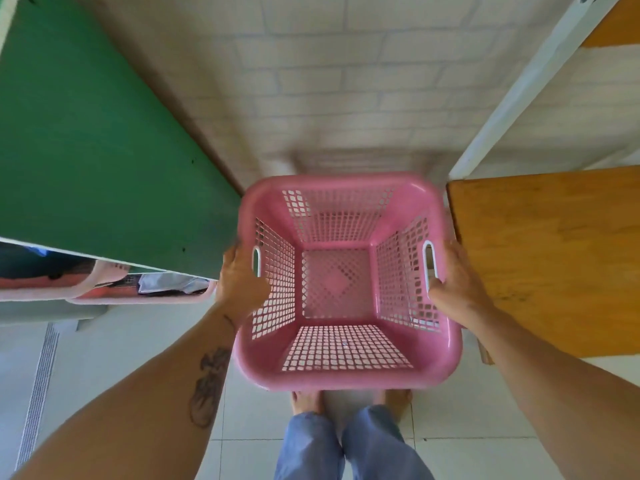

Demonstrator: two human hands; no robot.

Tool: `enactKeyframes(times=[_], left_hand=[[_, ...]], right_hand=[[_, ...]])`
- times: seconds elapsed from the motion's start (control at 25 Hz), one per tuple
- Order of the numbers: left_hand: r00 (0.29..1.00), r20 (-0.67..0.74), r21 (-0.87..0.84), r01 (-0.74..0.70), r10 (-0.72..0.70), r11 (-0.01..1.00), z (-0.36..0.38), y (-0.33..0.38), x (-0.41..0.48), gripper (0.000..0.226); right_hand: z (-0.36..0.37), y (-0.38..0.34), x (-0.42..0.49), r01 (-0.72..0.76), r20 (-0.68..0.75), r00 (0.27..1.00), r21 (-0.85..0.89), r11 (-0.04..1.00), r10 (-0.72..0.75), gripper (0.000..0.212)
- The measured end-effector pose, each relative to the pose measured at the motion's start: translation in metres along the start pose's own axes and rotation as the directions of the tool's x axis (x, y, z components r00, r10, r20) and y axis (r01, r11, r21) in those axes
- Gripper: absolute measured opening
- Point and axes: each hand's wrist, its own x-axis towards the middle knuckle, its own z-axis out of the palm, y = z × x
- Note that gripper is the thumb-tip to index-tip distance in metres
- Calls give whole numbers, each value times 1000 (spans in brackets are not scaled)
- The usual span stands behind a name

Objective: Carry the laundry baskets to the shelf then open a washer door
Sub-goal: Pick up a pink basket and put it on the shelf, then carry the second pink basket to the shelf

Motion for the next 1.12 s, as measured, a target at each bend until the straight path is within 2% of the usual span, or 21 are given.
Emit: enactKeyframes(times=[0.12,0.28,0.36,0.44,0.56,0.64,0.84,1.0,1.12], left_hand=[[986,167,27,1,-5,1000,-17,6,8,98],[958,282,166,-2,-46,986,-50,31,-10,72],[963,268,171,-23,-24,985,-72,48,-30,57],[970,240,145,-72,35,987,-96,71,-54,51],[952,225,111,-236,207,965,-136,128,-99,53],[902,265,106,-379,341,919,-154,171,-129,50],[792,305,148,-588,529,795,-156,292,-209,46],[677,329,280,-736,658,617,-118,403,-307,50],[591,337,219,-806,733,549,-71,473,-389,47]], right_hand=[[-4,-5,-8,-32,95,995,-16,999,34,79],[-29,-16,-36,-32,143,989,38,999,26,74],[-56,-26,-59,-37,122,992,70,997,28,63],[-88,-37,-89,-59,59,997,88,994,54,54],[-142,-39,-147,-114,-46,992,142,983,121,59],[-179,-30,-191,-120,-103,985,190,974,141,60],[-262,29,-297,-130,-277,940,250,960,199,59],[-315,115,-397,-206,-441,845,254,945,303,56],[-349,187,-477,-243,-534,772,254,936,346,58]])
